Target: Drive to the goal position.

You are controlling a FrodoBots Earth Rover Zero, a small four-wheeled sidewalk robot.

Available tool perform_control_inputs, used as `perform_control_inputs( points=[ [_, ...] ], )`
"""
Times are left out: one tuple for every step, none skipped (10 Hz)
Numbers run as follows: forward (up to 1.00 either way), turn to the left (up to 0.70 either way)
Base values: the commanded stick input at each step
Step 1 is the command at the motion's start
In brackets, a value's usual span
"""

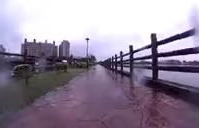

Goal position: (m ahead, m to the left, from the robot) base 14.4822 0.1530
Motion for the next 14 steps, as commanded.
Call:
perform_control_inputs(
  points=[
    [1.0,0.0],
    [1.0,0.0],
    [1.0,0.0],
    [1.0,0.0],
    [1.0,0.0],
    [1.0,0.0],
    [1.0,0.0],
    [1.0,0.04],
    [1.0,0.08],
    [1.0,0.02],
    [1.0,0.0],
    [1.0,0.0],
    [1.0,0.1],
    [1.0,0.16]
  ],
)
